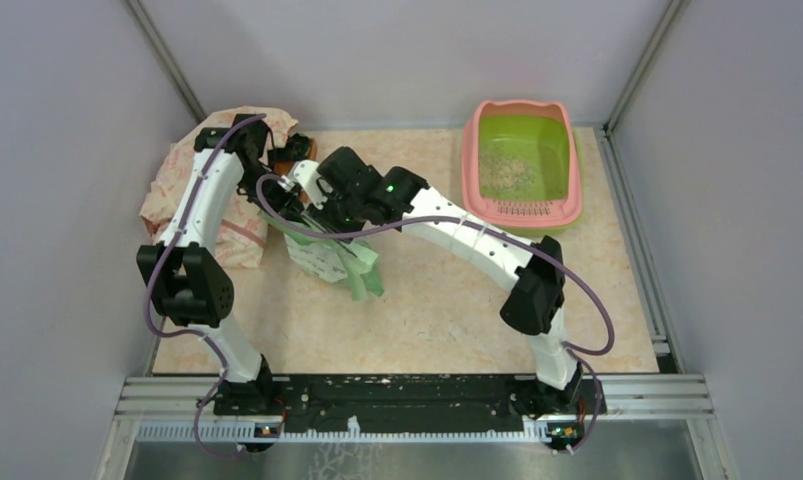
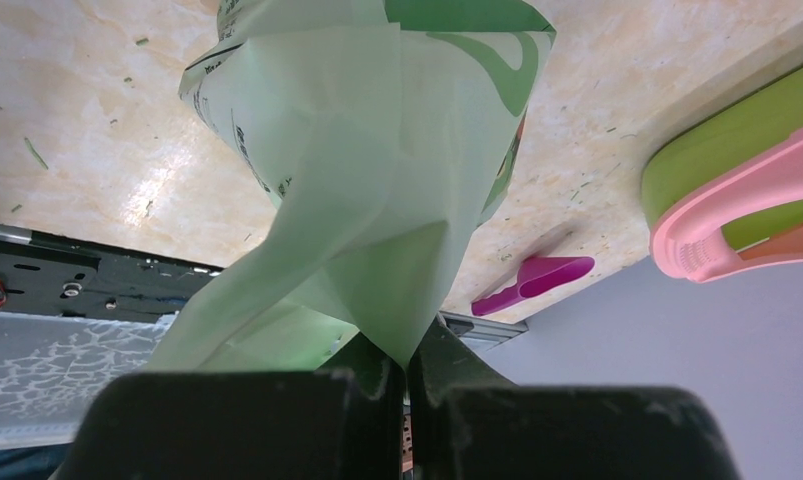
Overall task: Fill the litter box with clean litter
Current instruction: Adjust the clamp at the cat litter bag.
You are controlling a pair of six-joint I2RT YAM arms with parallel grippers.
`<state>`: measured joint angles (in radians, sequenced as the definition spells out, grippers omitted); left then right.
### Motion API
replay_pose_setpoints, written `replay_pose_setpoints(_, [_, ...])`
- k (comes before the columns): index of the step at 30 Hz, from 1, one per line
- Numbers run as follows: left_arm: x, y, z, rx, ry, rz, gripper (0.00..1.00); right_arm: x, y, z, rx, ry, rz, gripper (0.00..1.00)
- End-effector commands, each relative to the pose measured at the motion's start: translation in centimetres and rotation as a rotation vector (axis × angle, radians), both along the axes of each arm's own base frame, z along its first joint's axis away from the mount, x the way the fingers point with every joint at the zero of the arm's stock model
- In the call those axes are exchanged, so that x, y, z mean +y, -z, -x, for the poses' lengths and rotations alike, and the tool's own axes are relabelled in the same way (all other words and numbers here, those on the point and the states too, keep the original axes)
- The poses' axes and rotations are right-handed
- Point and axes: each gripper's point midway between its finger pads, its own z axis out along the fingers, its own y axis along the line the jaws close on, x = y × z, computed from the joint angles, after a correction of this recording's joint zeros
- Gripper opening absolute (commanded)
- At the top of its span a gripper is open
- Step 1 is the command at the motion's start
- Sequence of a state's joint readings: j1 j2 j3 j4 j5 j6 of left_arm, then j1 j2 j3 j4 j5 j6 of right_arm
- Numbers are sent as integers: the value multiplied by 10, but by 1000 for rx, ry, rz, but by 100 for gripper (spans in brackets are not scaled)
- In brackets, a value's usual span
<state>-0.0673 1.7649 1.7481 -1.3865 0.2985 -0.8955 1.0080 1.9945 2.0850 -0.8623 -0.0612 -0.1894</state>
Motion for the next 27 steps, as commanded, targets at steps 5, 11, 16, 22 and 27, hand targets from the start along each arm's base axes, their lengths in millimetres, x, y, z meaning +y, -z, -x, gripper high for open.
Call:
replay_pose_setpoints(5, [2, -41, -3, -132, -3, 24, 0, -6, 5, -12, 11, 4, 62, 0])
replay_pose_setpoints(11, [3, -43, -3, -139, -2, 21, 0, 0, 7, -16, 13, 0, 63, 0])
replay_pose_setpoints(16, [3, -43, -5, -140, 0, 21, 0, 3, 5, -18, 10, -11, 63, 0])
replay_pose_setpoints(22, [3, -43, -6, -142, 0, 17, 0, 7, 13, -20, 15, -16, 73, 0])
replay_pose_setpoints(27, [3, -41, -6, -139, 4, 16, 0, 10, 14, -20, 4, -19, 47, 0])
